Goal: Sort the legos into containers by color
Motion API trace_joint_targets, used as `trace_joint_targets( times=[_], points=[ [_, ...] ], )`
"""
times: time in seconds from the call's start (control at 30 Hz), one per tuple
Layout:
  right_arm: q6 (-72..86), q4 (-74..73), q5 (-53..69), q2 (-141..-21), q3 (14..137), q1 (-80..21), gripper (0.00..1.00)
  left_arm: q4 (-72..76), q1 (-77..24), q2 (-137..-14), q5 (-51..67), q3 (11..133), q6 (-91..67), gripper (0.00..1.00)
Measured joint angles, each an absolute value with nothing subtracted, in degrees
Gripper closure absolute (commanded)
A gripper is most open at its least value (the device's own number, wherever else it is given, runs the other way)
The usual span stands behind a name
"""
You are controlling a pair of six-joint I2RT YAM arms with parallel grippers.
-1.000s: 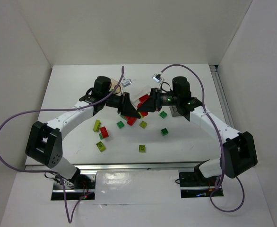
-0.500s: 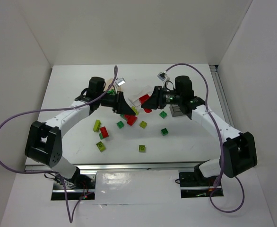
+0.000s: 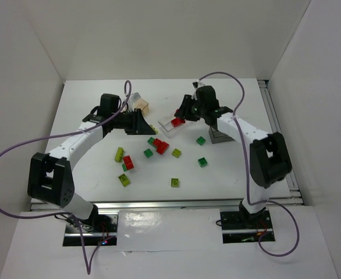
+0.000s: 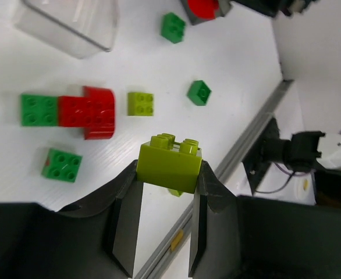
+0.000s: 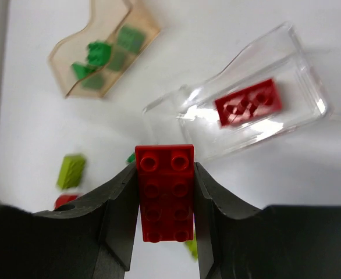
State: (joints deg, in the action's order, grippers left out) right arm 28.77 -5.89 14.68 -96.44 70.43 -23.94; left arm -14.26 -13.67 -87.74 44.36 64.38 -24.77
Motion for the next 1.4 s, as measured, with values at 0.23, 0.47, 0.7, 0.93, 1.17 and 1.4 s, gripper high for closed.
trace_joint_targets(
  times=[0.23,0.47,0.7,0.93,1.17,1.4],
  points=[
    [26.3,-7.6,7.9,-111.9,83.5,-25.3,0.59,-22.4,-14.4,-85.0,31.0,68.4,-23.8,1.0],
    [25.3,-11.3,4.4,-115.5,86.3,-28.4,0.13,-24.7,-14.7,-84.7,26.9,70.8,-23.8,1.0],
    [24.3,-13.6,-1.4,-112.1,85.0,-28.9,0.2,-26.5,-17.8,-86.7,25.2,76.3,-23.9,1.0],
    [28.8,-16.7,-12.9,-90.5,73.7,-22.1,0.17,-26.5,-27.2,-96.7,24.3,86.9,-24.5,1.0],
    [34.6,-20.8,-22.3,-71.2,61.9,-13.8,0.14,-28.9,-37.0,-119.3,23.1,112.5,-23.7,1.0],
    [39.4,-25.6,-24.3,-57.9,53.9,-11.0,0.13,-30.0,-40.4,-138.1,23.6,134.8,-22.9,1.0]
  ],
)
